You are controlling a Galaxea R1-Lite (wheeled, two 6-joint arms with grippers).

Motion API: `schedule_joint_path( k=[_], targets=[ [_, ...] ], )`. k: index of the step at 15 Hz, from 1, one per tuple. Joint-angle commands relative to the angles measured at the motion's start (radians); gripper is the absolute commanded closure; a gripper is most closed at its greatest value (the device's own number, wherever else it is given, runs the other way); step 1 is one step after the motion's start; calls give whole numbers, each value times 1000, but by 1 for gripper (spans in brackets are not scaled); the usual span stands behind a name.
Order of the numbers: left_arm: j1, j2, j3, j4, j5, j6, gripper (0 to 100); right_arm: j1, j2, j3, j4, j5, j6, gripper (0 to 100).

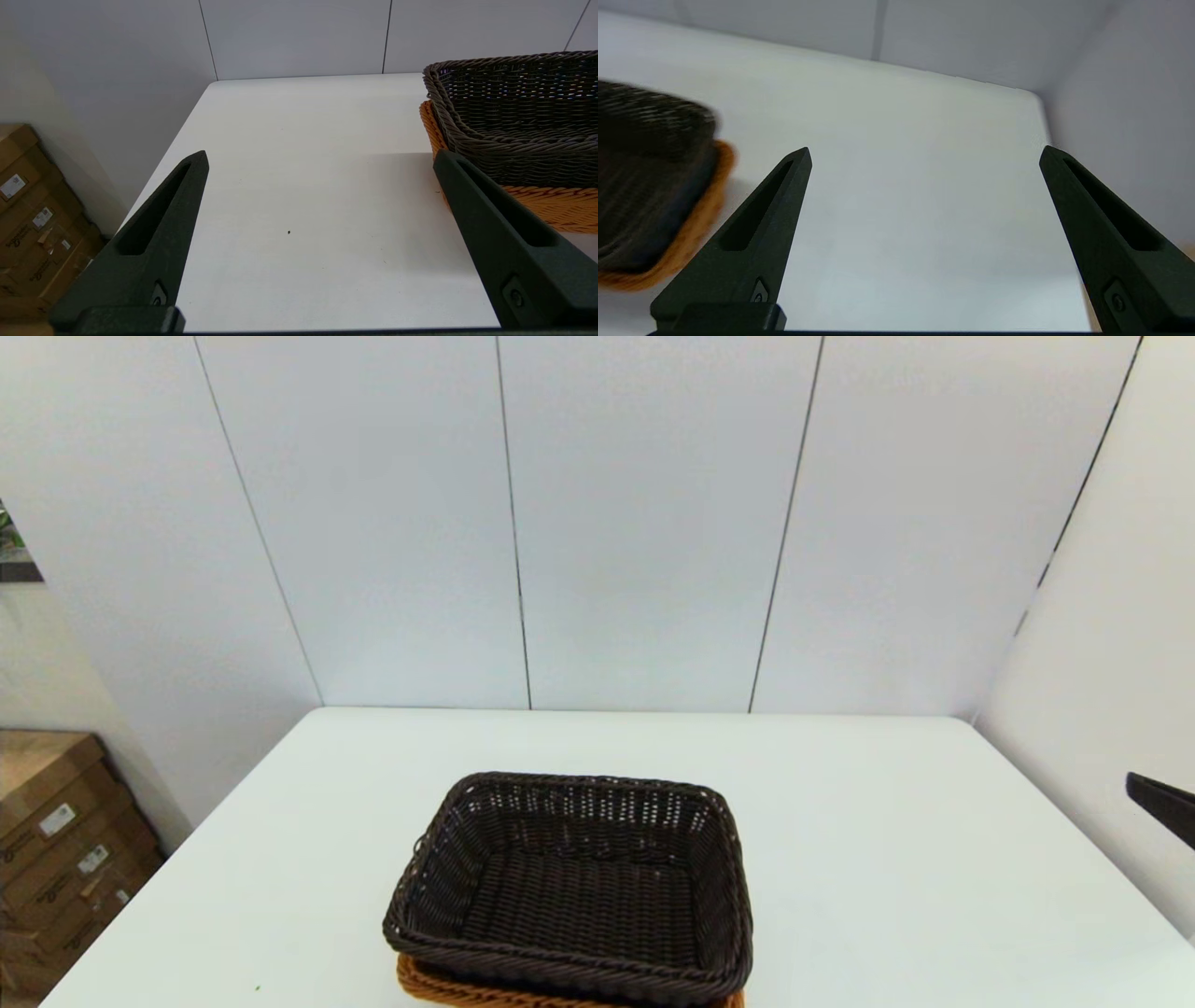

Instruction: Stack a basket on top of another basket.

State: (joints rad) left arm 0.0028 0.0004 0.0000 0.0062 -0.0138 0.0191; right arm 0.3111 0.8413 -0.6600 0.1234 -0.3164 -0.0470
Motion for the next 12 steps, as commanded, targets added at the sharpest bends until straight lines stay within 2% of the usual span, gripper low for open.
schedule_joint_path(
  k=[1,2,3,5,7,8,12],
  targets=[
    [0,-2,2,0,0,1,0,-156,-130,145,-65,14,-4,0],
    [0,-2,2,0,0,-1,0,-185,-134,175,-123,49,-13,0],
    [0,-2,2,0,0,1,0,-231,-143,198,-159,109,-37,0],
    [0,-2,2,0,0,-1,0,-329,-148,226,-157,275,-45,0],
    [0,-2,2,0,0,1,0,-383,-177,267,-154,342,-57,0],
    [0,-2,2,0,0,1,0,-383,-195,293,-162,370,-66,0],
    [0,-2,2,0,0,1,0,-414,-297,402,-133,385,-100,0]
  ],
)
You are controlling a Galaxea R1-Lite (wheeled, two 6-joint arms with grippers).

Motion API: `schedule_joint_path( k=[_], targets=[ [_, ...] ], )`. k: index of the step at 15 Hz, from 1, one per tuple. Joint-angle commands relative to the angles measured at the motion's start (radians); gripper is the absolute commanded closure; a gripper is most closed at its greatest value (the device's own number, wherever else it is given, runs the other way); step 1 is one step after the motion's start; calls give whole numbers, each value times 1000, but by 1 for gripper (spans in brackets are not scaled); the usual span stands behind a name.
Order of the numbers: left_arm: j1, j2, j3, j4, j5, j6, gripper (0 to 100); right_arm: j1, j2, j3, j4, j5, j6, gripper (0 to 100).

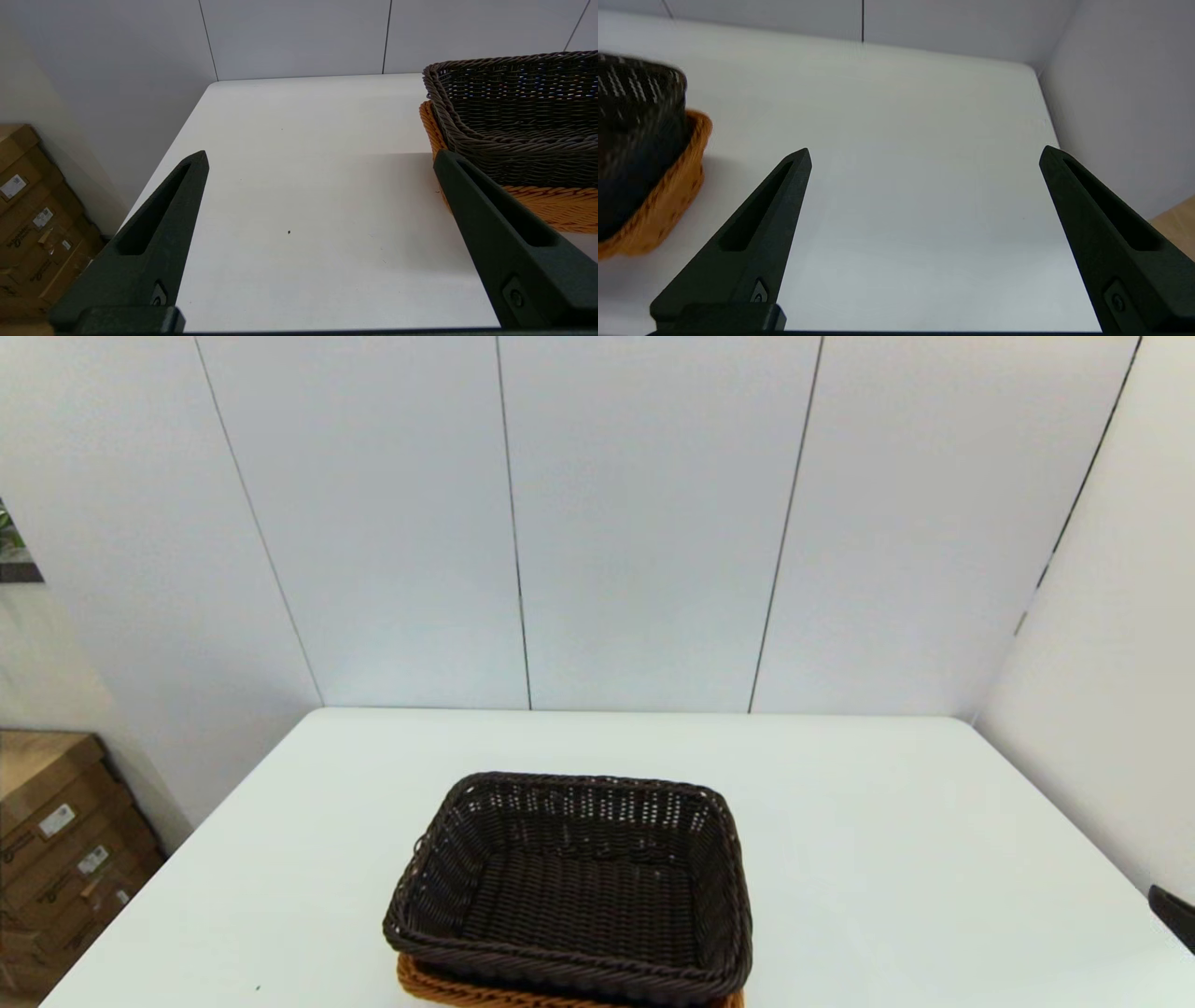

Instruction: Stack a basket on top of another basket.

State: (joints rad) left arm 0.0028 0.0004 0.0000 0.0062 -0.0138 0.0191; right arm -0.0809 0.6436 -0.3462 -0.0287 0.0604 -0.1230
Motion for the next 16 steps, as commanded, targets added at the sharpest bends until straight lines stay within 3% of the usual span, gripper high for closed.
schedule_joint_path(
  k=[1,8,11,16],
  targets=[
    [0,-2,2,0,0,1,0,-22,-133,118,20,9,-29,0],
    [0,-2,2,0,0,-1,0,-23,-346,254,27,-10,-24,0],
    [0,-2,2,0,0,1,0,-23,-358,296,10,-47,-23,0],
    [0,-2,2,0,0,1,0,10,-361,334,3,-47,-21,0]
  ],
)
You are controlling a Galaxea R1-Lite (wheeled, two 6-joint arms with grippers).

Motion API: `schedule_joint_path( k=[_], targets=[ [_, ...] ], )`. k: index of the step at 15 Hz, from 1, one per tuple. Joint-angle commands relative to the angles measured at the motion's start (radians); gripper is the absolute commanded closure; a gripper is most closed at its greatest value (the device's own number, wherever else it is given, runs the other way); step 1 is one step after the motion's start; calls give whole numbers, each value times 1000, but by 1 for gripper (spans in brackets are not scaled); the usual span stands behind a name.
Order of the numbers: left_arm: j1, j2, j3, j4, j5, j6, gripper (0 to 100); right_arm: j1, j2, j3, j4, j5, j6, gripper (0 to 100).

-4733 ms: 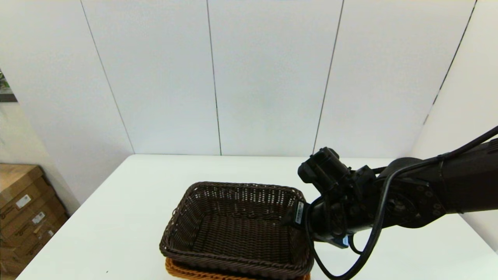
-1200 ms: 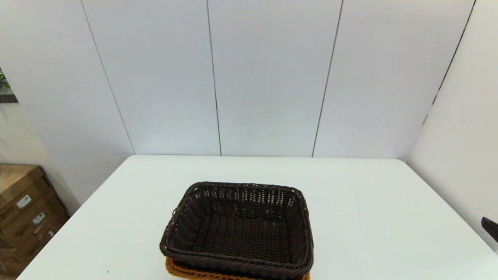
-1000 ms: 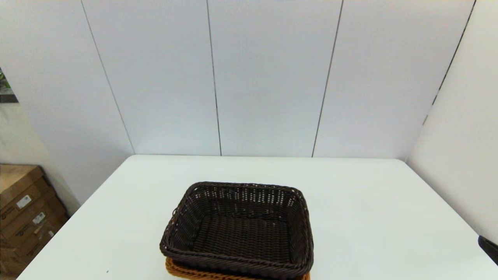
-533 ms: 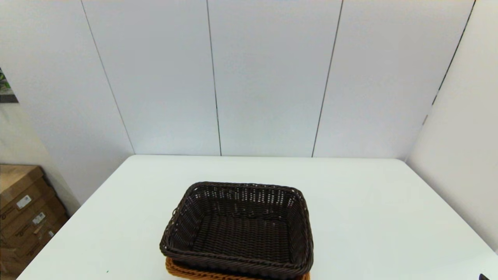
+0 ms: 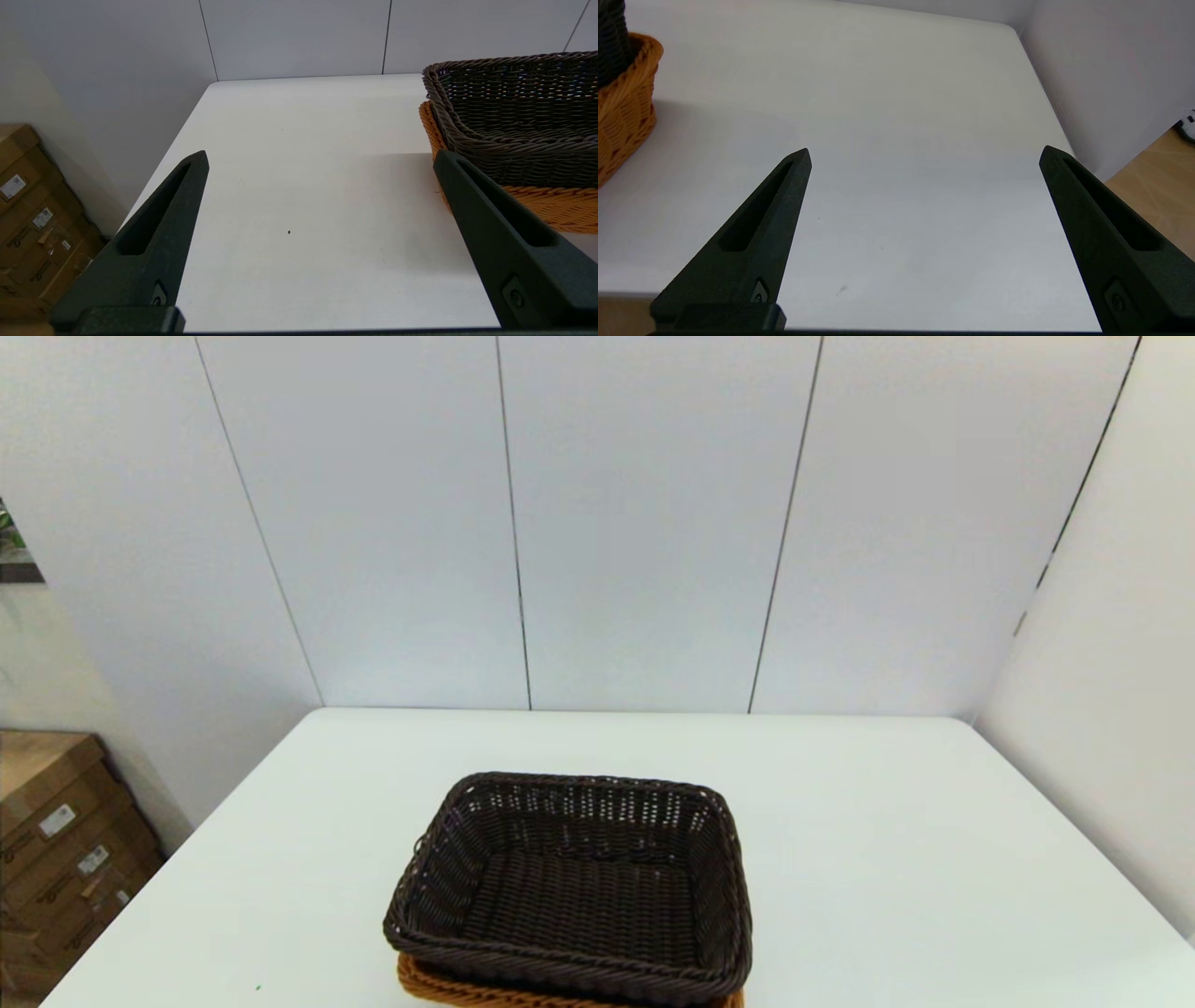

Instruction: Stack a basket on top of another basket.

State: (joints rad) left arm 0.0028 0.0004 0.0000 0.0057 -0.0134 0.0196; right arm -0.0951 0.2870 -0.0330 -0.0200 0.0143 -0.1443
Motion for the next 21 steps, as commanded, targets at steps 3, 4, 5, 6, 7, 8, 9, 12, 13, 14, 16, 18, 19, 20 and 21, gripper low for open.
schedule_joint_path(
  k=[3,4,5,6,7,8,9,12,13,14,16,18,19,20,21],
  targets=[
    [0,-2,2,0,0,0,0,63,-40,21,-5,0,0,0],
    [0,-2,2,0,0,0,0,63,-52,21,-8,0,0,0],
    [0,-2,2,0,0,-1,0,63,-52,24,-18,-2,5,0],
    [0,-2,2,0,0,0,0,63,-55,31,-40,1,14,0],
    [0,-2,2,0,0,0,0,64,-60,31,-37,3,20,0],
    [0,-2,2,0,0,0,0,64,-63,31,-32,4,32,0],
    [0,-2,2,0,0,0,0,66,-71,31,-26,4,52,0],
    [0,-2,2,0,0,0,0,81,-117,31,22,3,60,0],
    [0,-2,2,0,0,0,0,84,-132,31,20,3,58,0],
    [0,-2,2,0,0,0,0,84,-154,31,22,10,57,0],
    [0,-2,2,0,0,-1,0,87,-209,28,28,16,57,0],
    [0,-2,2,0,0,0,0,87,-261,28,28,19,58,0],
    [0,-2,2,0,0,0,0,87,-285,30,28,19,58,0],
    [0,-2,2,0,0,0,0,87,-287,31,18,15,61,0],
    [0,-2,2,0,0,-1,0,87,-287,31,18,13,74,0]
  ],
)
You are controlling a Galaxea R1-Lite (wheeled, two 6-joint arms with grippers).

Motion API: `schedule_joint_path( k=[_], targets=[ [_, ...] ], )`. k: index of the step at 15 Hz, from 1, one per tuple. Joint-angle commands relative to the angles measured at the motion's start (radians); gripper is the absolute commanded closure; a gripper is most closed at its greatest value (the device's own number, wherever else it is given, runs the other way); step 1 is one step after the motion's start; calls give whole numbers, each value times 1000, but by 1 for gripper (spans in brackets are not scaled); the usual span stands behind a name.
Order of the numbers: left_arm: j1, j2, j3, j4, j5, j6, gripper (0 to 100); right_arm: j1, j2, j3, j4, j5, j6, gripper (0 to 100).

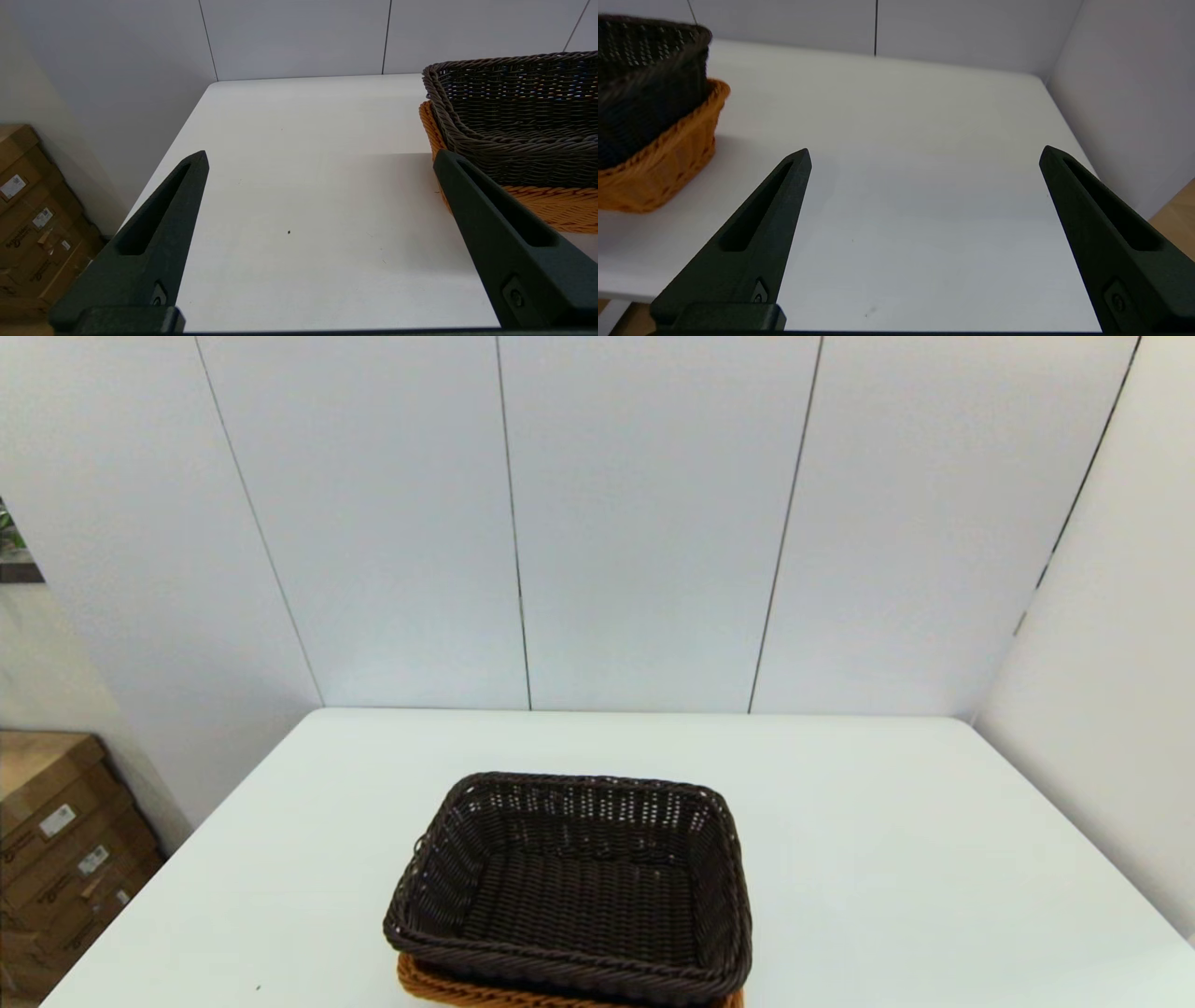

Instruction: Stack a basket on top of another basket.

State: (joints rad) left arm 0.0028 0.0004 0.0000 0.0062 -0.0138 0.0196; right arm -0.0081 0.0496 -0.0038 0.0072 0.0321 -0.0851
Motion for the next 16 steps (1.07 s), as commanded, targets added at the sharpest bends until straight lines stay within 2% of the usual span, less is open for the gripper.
schedule_joint_path(
  k=[1,4,6,16],
  targets=[
    [0,-2,2,1,0,-1,0,0,-50,2,-10,-8,30,0],
    [0,-2,2,0,0,0,0,0,-50,2,-10,-12,56,0],
    [0,-2,2,0,0,0,0,0,-50,2,-12,-37,96,0],
    [0,-2,2,0,0,0,0,0,-50,2,-12,-37,96,0]
  ],
)
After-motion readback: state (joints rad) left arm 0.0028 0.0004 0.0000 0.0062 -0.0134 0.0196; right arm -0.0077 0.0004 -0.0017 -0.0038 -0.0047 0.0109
